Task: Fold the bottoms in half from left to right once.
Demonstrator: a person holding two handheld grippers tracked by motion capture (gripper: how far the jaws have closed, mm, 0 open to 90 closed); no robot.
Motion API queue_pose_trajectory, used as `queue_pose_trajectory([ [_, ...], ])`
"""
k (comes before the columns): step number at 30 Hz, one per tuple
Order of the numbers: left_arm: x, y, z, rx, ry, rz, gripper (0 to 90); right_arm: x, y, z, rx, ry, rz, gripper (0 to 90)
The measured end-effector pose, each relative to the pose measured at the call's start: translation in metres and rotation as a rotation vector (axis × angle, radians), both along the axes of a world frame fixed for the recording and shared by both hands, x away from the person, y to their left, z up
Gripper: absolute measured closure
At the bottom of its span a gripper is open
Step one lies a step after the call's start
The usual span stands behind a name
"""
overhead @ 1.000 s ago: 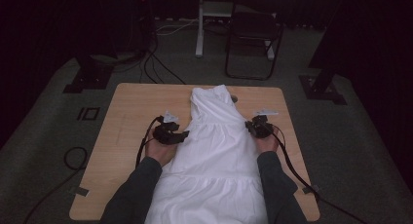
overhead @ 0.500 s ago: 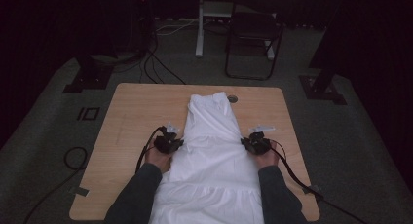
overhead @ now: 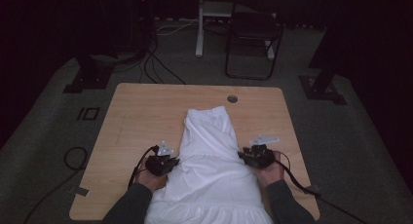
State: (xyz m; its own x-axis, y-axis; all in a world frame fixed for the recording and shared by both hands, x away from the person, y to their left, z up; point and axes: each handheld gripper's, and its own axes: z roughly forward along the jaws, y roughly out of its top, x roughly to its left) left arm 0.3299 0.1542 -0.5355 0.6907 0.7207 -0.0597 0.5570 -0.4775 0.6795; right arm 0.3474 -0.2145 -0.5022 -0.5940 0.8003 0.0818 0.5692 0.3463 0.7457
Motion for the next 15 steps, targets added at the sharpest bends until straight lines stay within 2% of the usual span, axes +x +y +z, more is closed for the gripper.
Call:
queue_pose_trajectory([
  [2,0.001,0.000,-0.001,-0.007,0.000,0.001,86.0,0.017,0.006,0.017,0.049,-0.059,-0.013,63.8],
  [3,0.002,0.001,-0.001,-0.012,0.003,0.002,85.8,0.027,0.010,0.022,0.060,-0.067,-0.023,65.7],
  [4,0.002,0.000,-0.001,-0.018,0.001,0.005,85.7,0.039,0.016,0.026,0.076,-0.059,-0.022,66.2],
  [5,0.002,0.000,-0.001,-0.018,0.001,0.005,85.5,0.039,0.016,0.026,0.076,-0.059,-0.022,66.2],
  [6,0.002,0.000,-0.001,-0.018,0.001,0.005,85.5,0.050,0.022,0.027,0.097,-0.043,-0.019,66.2],
  [7,0.001,0.001,-0.002,-0.020,-0.002,0.006,85.2,0.069,0.036,0.022,0.138,-0.009,-0.005,58.5],
  [8,0.001,0.001,-0.002,-0.021,-0.004,0.005,85.2,0.076,0.041,0.019,0.143,0.012,-0.004,55.1],
  [10,0.001,0.002,-0.002,-0.030,-0.004,0.006,84.9,0.088,0.056,0.005,0.106,0.079,-0.011,52.5],
  [12,0.002,0.003,-0.003,-0.036,0.000,0.003,84.8,0.094,0.065,-0.009,0.066,0.117,0.000,53.7],
  [14,0.002,0.003,-0.003,-0.038,0.001,0.002,84.8,0.097,0.070,-0.023,0.040,0.172,0.037,68.8],
  [15,0.002,0.003,-0.003,-0.038,0.001,0.002,84.8,0.097,0.071,-0.026,0.014,0.178,0.053,78.5],
])
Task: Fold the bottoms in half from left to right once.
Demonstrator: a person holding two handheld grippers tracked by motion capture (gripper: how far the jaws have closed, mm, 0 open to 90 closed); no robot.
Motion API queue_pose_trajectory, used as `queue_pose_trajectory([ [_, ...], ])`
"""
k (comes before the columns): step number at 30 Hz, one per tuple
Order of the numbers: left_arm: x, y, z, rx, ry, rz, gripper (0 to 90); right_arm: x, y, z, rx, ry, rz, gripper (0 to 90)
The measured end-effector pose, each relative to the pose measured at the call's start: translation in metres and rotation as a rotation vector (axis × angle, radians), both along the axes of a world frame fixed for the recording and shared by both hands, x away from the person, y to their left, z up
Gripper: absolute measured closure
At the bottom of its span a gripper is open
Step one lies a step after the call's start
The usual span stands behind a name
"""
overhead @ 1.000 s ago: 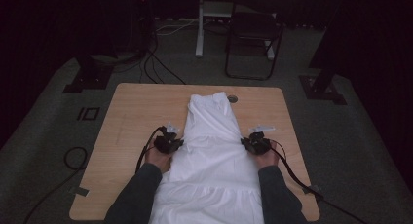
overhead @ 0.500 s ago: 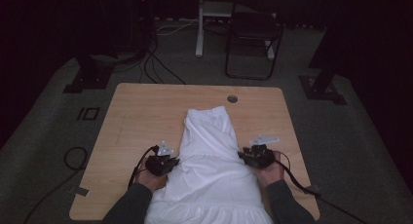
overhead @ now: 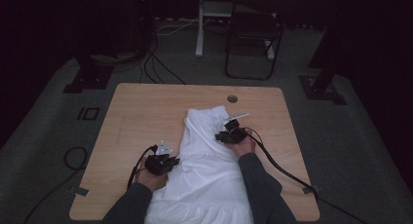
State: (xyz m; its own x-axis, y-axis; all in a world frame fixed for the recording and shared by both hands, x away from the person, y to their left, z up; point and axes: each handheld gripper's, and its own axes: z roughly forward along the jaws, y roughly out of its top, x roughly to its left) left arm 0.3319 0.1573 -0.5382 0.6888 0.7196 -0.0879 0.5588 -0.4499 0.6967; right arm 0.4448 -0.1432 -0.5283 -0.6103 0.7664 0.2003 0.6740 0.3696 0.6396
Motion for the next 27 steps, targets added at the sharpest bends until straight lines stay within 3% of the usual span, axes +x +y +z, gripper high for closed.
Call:
queue_pose_trajectory([
  [1,0.000,0.000,0.000,0.000,0.000,0.001,84.8,-0.001,0.000,0.001,-0.023,-0.014,0.009,86.2],
  [4,0.000,-0.001,0.000,0.001,0.000,0.004,85.0,-0.005,-0.004,0.020,-0.059,-0.105,0.009,88.0],
  [8,0.000,-0.002,0.000,0.005,-0.004,0.008,84.9,-0.009,-0.013,0.063,-0.111,-0.337,-0.030,88.0],
  [9,0.000,-0.003,0.000,0.005,-0.005,0.008,84.7,-0.007,-0.014,0.068,-0.147,-0.380,-0.048,88.0],
  [11,0.000,-0.004,0.000,0.007,-0.009,0.007,84.0,-0.001,-0.016,0.069,-0.170,-0.433,-0.057,87.9],
  [12,0.000,-0.004,0.000,0.008,-0.010,0.007,83.6,0.002,-0.016,0.066,-0.181,-0.433,-0.060,87.7],
  [13,0.000,-0.004,0.000,0.004,-0.010,0.007,82.4,0.009,-0.015,0.056,-0.221,-0.404,-0.077,86.9],
  [15,0.000,-0.005,-0.001,0.003,-0.011,0.003,80.1,0.018,-0.013,0.036,-0.272,-0.349,-0.103,77.6],
  [17,0.000,-0.005,-0.001,0.000,-0.010,0.000,79.2,0.026,-0.015,0.020,-0.206,-0.225,-0.110,66.0],
  [19,0.000,-0.005,-0.001,-0.003,-0.008,-0.003,77.7,0.027,-0.020,0.013,-0.120,-0.172,-0.108,61.9],
  [22,0.000,-0.005,-0.001,-0.003,-0.009,-0.002,76.6,0.027,-0.024,0.015,-0.078,-0.170,-0.128,60.0],
  [23,0.000,-0.006,-0.001,0.000,-0.013,-0.003,76.6,0.027,-0.024,0.015,-0.078,-0.170,-0.128,55.6],
  [24,-0.001,-0.007,-0.001,0.002,-0.016,-0.002,75.5,0.028,-0.030,0.026,0.011,-0.199,-0.159,53.7],
  [27,-0.001,-0.007,-0.001,0.002,-0.017,-0.001,75.0,0.032,-0.031,0.034,0.088,-0.202,-0.212,53.2],
])
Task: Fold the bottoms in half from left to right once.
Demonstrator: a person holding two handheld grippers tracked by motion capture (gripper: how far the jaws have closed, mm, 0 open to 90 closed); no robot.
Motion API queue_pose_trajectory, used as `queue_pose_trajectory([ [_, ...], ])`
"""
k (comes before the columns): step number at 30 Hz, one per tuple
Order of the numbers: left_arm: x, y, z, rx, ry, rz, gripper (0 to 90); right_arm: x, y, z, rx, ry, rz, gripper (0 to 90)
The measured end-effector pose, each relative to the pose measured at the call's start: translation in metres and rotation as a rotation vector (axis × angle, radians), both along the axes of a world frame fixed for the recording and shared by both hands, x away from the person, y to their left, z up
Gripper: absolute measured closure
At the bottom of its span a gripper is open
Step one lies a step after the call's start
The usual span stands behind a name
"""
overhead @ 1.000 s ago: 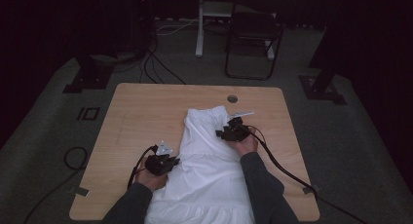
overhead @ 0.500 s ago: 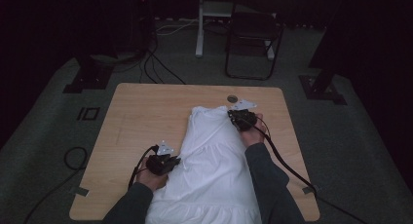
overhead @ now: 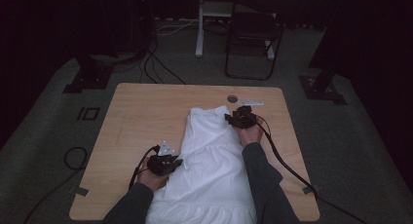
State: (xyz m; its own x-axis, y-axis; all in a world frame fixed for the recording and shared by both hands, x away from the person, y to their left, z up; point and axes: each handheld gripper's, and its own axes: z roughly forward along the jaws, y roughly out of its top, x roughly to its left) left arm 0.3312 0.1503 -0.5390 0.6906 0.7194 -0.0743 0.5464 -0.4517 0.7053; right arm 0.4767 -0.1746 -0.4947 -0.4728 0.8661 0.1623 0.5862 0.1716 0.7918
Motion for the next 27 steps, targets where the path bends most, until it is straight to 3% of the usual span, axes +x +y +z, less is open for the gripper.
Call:
queue_pose_trajectory([
  [3,0.000,0.001,0.000,-0.003,0.001,-0.003,74.9,0.005,0.006,-0.007,0.019,0.038,0.011,51.8],
  [5,0.000,0.001,0.000,-0.003,0.000,-0.006,74.8,0.005,0.012,-0.017,0.022,0.095,0.048,51.4],
  [8,0.000,0.001,0.000,-0.006,0.002,-0.006,74.8,-0.002,0.024,-0.032,-0.053,0.133,0.100,51.4],
  [11,0.000,0.001,0.000,-0.002,0.000,-0.005,74.6,-0.009,0.033,-0.040,-0.116,0.126,0.113,53.0],
  [16,0.000,0.001,0.000,-0.004,0.001,-0.007,74.5,-0.012,0.033,-0.035,-0.158,0.131,0.155,82.3],
  [18,0.000,0.001,0.000,-0.008,0.002,-0.007,74.5,-0.016,0.030,-0.025,-0.177,0.096,0.155,83.5],
  [19,0.000,0.001,-0.001,-0.010,0.003,-0.007,74.6,-0.018,0.027,-0.018,-0.162,0.079,0.147,83.7],
  [21,0.001,0.001,-0.001,-0.010,0.002,-0.006,74.5,-0.021,0.020,0.001,-0.135,0.014,0.129,84.3],
  [24,0.001,0.000,-0.001,-0.008,-0.001,-0.002,74.2,-0.021,0.009,0.025,-0.138,-0.082,0.071,84.9],
  [27,0.001,-0.001,-0.001,-0.005,-0.005,-0.004,73.2,-0.016,0.003,0.032,-0.139,-0.138,0.063,84.6],
])
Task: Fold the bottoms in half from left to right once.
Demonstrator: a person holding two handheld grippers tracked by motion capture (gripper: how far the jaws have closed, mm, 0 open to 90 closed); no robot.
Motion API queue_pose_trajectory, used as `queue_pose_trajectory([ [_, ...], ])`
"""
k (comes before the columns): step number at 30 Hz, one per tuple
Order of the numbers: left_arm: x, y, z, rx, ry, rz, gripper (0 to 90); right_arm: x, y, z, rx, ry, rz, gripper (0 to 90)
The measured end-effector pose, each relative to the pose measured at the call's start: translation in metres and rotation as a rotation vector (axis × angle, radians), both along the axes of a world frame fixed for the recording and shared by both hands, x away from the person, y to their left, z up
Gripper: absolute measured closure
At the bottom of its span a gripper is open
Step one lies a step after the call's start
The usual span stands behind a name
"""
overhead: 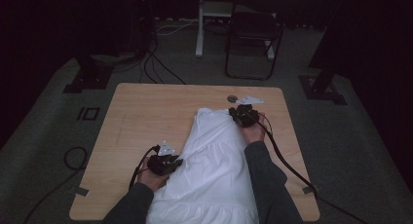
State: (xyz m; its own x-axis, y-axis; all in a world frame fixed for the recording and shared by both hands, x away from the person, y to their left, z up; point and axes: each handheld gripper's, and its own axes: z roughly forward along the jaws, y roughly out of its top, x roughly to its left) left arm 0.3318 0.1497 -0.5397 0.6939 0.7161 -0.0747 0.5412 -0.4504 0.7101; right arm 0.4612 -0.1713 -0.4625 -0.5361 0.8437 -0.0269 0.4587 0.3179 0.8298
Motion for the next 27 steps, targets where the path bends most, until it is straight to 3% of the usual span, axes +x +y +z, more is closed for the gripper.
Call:
queue_pose_trajectory([
  [2,0.000,0.000,0.000,-0.001,0.001,-0.002,73.2,0.006,0.001,-0.008,0.000,0.078,0.007,81.8],
  [5,0.000,0.001,0.000,-0.006,0.002,-0.001,73.2,0.007,0.005,-0.025,-0.025,0.160,0.016,72.6],
  [8,0.000,0.000,0.000,-0.006,0.002,-0.002,73.1,0.004,0.006,-0.033,-0.050,0.161,0.018,66.8],
  [13,0.000,0.000,0.000,-0.003,0.001,-0.002,72.7,0.005,0.002,-0.020,-0.007,0.101,-0.031,60.4],
  [15,0.000,0.000,0.000,-0.005,0.002,-0.001,72.7,0.006,0.003,-0.019,-0.003,0.103,-0.042,58.8],
  [22,0.000,0.001,0.000,-0.009,0.003,-0.001,72.4,-0.007,0.022,-0.053,-0.113,0.175,0.015,55.4],
  [27,0.000,0.000,0.000,-0.008,0.002,-0.002,72.2,-0.015,0.026,-0.066,-0.106,0.182,0.021,53.0],
])
